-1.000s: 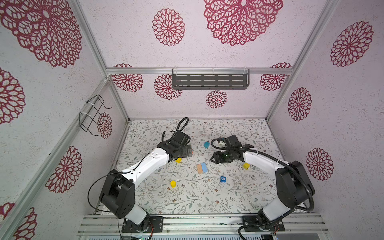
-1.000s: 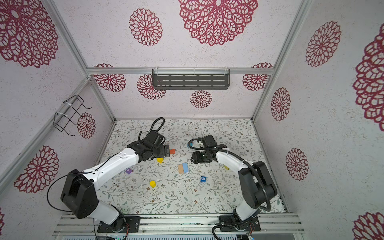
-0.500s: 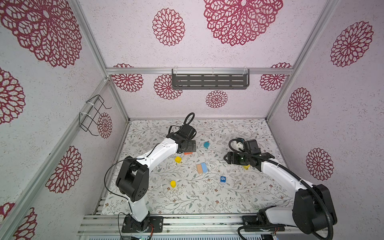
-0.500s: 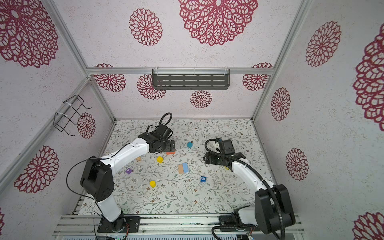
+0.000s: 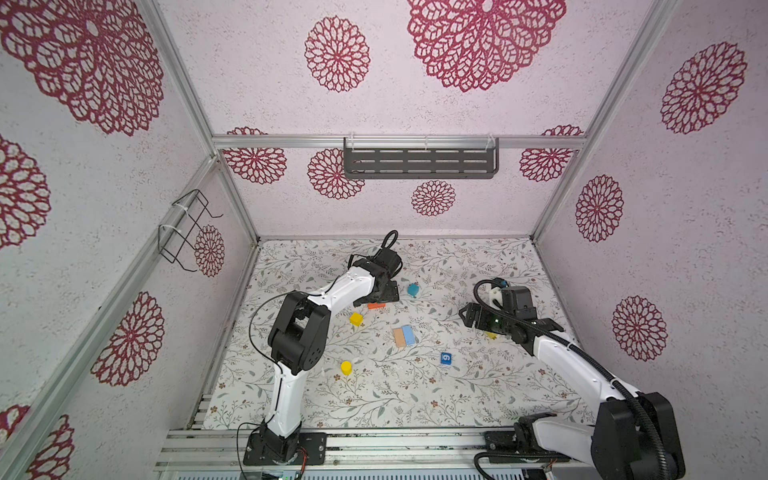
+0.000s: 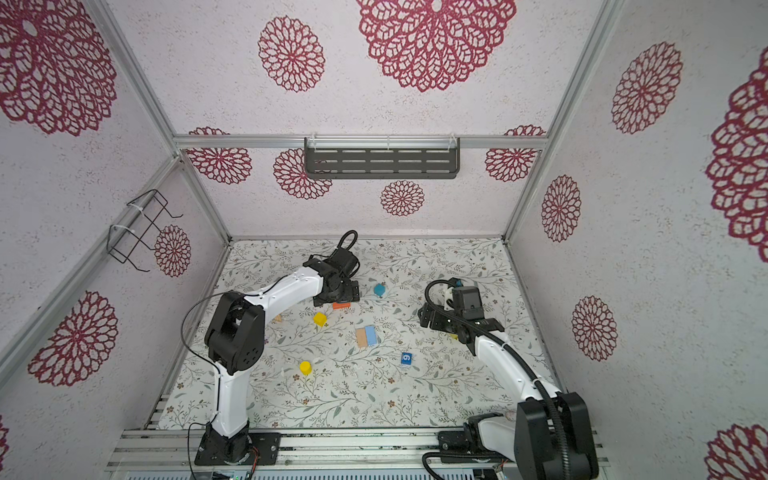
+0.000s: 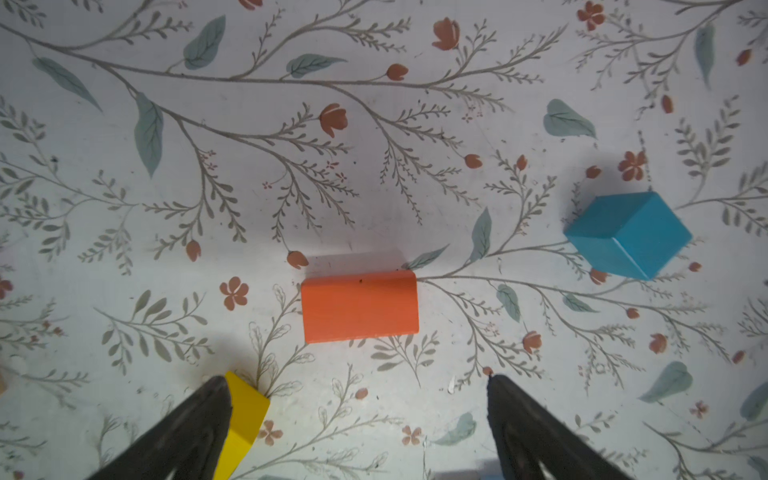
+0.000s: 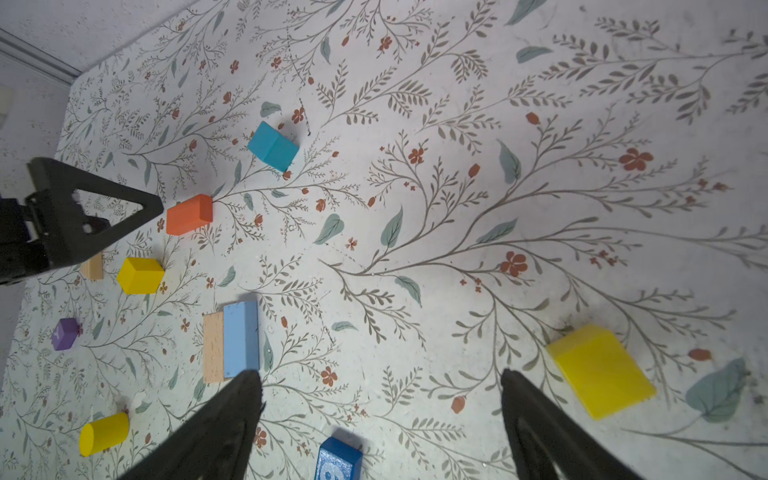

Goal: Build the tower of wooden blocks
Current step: 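Lower the left gripper over the orange-red block and close on it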

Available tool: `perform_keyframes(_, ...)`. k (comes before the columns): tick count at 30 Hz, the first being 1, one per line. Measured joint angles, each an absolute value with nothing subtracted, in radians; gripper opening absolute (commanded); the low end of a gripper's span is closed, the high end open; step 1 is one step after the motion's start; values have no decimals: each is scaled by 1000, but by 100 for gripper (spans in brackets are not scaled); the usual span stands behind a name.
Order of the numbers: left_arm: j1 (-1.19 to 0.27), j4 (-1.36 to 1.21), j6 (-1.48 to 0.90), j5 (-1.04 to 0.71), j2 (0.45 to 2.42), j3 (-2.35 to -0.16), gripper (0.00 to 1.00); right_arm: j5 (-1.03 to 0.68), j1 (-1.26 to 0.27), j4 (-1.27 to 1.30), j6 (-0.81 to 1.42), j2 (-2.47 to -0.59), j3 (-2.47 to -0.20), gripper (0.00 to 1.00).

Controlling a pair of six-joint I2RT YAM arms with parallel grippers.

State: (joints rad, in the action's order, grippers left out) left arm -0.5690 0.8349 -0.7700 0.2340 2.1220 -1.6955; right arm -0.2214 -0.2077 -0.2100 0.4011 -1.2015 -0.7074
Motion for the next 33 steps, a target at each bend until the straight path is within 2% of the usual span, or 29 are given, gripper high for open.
perform_keyframes(12,-559,886,-847,234,2219,-1780,89,-240,-205,-177,424,-1201,-693,90)
perform_keyframes(33,-547,884,-800,218,2269,-1802,76,-258,-205,-176,430,-1201,-693,89)
